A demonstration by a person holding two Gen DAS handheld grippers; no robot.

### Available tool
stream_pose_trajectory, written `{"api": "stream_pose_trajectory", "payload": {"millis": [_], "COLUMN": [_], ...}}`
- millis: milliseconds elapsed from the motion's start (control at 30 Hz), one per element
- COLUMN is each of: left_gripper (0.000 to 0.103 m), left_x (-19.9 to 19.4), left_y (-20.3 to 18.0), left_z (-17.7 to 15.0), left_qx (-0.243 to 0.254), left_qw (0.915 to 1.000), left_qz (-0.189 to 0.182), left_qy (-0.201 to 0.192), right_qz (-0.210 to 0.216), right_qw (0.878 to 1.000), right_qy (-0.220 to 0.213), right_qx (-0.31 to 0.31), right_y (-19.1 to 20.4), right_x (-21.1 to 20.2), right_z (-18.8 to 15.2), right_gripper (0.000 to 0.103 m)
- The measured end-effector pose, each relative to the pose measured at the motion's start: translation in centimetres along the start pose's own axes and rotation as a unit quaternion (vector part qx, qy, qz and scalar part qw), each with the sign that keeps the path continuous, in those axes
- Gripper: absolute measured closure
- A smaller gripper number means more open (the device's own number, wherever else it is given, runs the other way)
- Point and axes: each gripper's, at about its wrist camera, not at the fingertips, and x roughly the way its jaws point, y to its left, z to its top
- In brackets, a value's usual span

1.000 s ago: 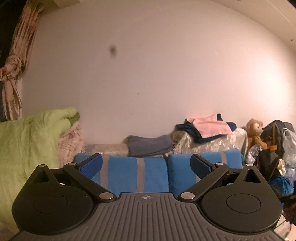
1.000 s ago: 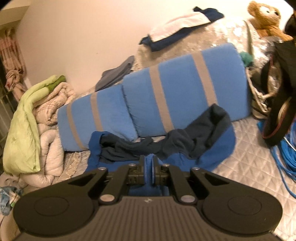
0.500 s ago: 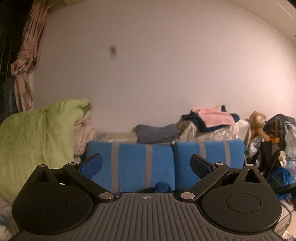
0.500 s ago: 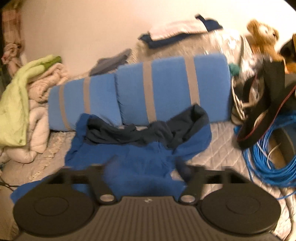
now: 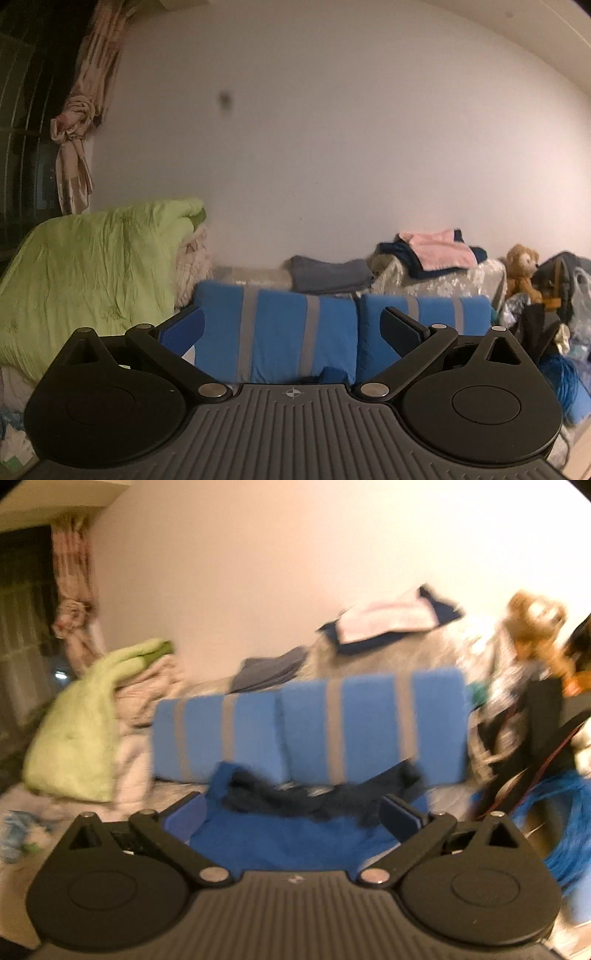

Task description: Fold clothes

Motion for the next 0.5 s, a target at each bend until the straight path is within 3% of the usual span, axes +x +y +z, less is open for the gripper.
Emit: {"api": "stream_pose_trajectory", "payload": {"millis": [100,233,367,500], "left_gripper": [0.000,0.000,0.000,0.000], "left_x": [2.0,4.8,7.5,10.1], "left_y": [-0.1,-0.1,0.1,0.0], "left_z": [-2.6,-7.4,-12.5,-17.3], "left_qx": [-0.007,-0.025,-0.050,-0.065], "left_qw": [0.9993,0.9958,0.9898,0.9798], "left_qz": [-0.013,-0.033,-0.055,-0.082], "left_qy": [0.035,0.082,0.122,0.171], "right_qz": [-0.030,-0.039,-0.045,-0.039], "right_qw": [0.999,0.998,0.996,0.996], "right_qy": [0.018,0.042,0.066,0.080], "right_qx": [-0.005,-0.008,-0.038,-0.023], "right_y": [-0.8,-1.9,-2.5,-3.8], "right_x": [1.1,3.6,6.2,7.9], "right_z": [-1.1,-4.5,-8.4,-11.5], "right_gripper": [0.000,0.000,0.000,0.000]}}
